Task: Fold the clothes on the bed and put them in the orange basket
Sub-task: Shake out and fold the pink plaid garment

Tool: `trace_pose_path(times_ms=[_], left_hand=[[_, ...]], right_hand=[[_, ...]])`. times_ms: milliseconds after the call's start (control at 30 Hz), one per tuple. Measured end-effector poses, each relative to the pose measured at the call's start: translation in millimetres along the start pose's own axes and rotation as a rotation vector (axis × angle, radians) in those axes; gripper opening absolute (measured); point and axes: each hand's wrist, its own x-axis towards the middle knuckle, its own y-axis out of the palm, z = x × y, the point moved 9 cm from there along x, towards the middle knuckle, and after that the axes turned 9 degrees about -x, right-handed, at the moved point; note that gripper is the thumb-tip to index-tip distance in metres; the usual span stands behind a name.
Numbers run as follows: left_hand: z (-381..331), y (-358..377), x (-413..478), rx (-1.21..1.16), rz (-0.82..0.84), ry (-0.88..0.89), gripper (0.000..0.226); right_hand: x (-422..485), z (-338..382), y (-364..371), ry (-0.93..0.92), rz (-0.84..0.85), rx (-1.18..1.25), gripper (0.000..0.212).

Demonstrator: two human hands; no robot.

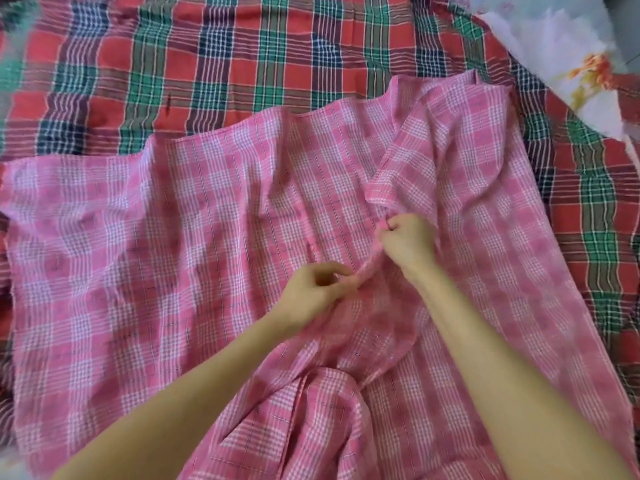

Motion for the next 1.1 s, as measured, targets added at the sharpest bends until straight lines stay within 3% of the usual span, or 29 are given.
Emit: trace_pose_path(times_ms=[67, 133, 200, 233, 300, 333, 433, 500, 533, 600, 667, 733, 800, 900, 967, 1033, 1100], left_hand=[[15, -11, -3, -0.302, 0.004, -0.222, 0.027], [24, -21, 1, -0.136, -0.011, -0.304, 0.037], [30, -21, 8, 0.312, 0.025, -0.315, 0.041], [36, -16, 12, 0.480, 0.070, -0.328, 0.044], [51, -1, 16, 0.597, 0.174, -0.379, 0.051], [57, 6, 19, 0.598, 0.195, -0.390, 0.054], [60, 23, 25, 0.616, 0.171, -0.324, 0.038], [47, 25, 26, 0.579, 0.060, -0.212, 0.028], [38, 24, 25, 0.561, -0.009, -0.143, 0.030], [16, 17, 21, 0.560, -0.121, 0.012, 0.039], [-2, 11, 15, 0.625, -0.137, 0.107, 0.041], [-22, 3, 8, 0.699, -0.117, 0.189, 0.040], [-49, -17, -5, 0.744, -0.182, 0.304, 0.040], [-97, -72, -54, 0.709, -0.492, 0.593, 0.021], [-112, -99, -84, 0.697, -0.604, 0.734, 0.010], [-105, -107, -86, 0.803, -0.529, 0.740, 0.014], [-78, -101, -69, 0.983, -0.301, 0.670, 0.018]], right_hand=[[-11, -8, -30, 0.023, 0.024, 0.551, 0.014], [-30, -30, -39, 0.116, 0.219, 0.896, 0.017], [-43, -80, -32, 0.267, 0.255, 0.608, 0.020], [-44, -107, -30, 0.304, 0.234, 0.248, 0.018], [-45, -131, -29, 0.311, 0.189, -0.384, 0.013], [-46, -129, -32, 0.297, 0.115, -0.561, 0.019], [-45, -80, -53, 0.082, -0.297, -0.669, 0.022], [-46, -40, -52, -0.115, -0.461, -0.659, 0.032], [-43, -27, -46, -0.177, -0.462, -0.687, 0.044], [-28, -12, -22, -0.207, -0.298, -0.875, 0.061], [-12, -11, -2, -0.204, -0.139, -1.044, 0.045], [-3, -6, -1, -0.197, -0.091, -1.010, 0.026], [-4, 7, -15, -0.257, -0.134, -0.678, 0.018], [-20, 24, -57, -0.400, -0.238, 0.081, 0.045], [-18, 6, -67, -0.343, -0.267, 0.374, 0.050], [1, -16, -45, -0.215, -0.148, 0.201, 0.042], [7, -35, -10, -0.081, 0.088, -0.379, 0.026]])
